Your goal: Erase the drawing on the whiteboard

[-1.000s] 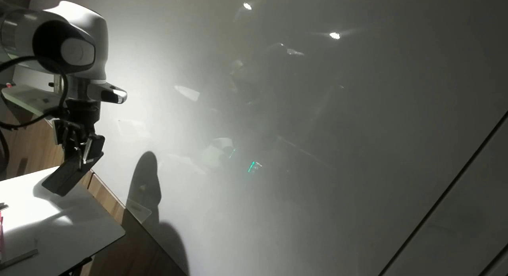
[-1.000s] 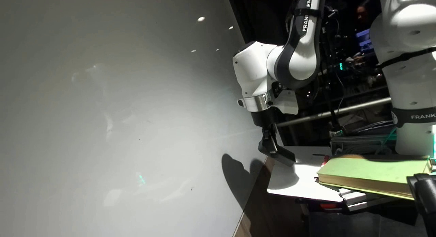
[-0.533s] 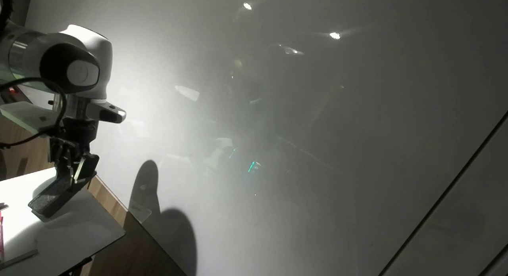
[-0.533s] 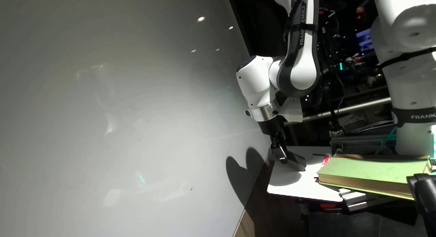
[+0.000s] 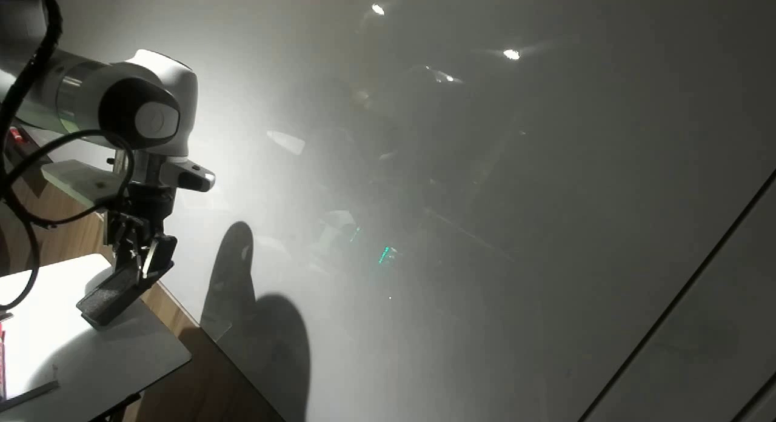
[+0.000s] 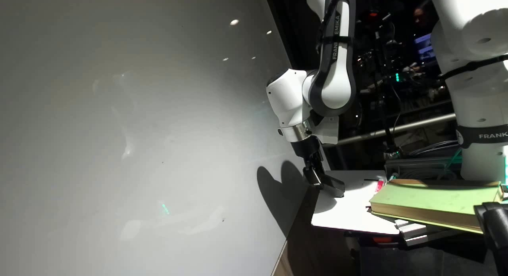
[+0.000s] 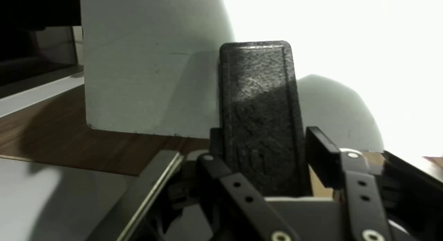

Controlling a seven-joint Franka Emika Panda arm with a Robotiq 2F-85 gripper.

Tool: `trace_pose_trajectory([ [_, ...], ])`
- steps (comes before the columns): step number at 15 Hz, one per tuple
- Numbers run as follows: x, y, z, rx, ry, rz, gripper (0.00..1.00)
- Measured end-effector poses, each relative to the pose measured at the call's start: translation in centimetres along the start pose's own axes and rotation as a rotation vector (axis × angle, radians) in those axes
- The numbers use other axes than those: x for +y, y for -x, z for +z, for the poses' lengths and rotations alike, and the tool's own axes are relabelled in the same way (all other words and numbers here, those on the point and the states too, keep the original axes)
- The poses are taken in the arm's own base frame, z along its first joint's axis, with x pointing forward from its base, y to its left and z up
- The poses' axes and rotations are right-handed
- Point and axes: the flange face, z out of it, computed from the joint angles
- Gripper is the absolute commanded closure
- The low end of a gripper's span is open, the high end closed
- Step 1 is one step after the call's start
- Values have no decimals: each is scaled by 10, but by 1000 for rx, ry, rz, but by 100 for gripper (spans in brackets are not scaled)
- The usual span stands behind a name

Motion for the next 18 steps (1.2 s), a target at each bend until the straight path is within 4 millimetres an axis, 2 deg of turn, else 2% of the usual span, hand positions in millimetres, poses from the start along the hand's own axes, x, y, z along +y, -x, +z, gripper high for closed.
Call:
trace_pose_trajectory([
  [1, 1, -3, 2, -3, -2, 3, 50],
  [2, 1, -6, 5, -7, -3, 7, 51],
  [4, 3, -11, 12, -20, -6, 15, 66],
  [5, 4, -12, 15, -27, -7, 20, 70],
  [14, 17, -30, 23, -63, -7, 80, 70],
  [18, 18, -30, 15, -90, -17, 101, 70],
])
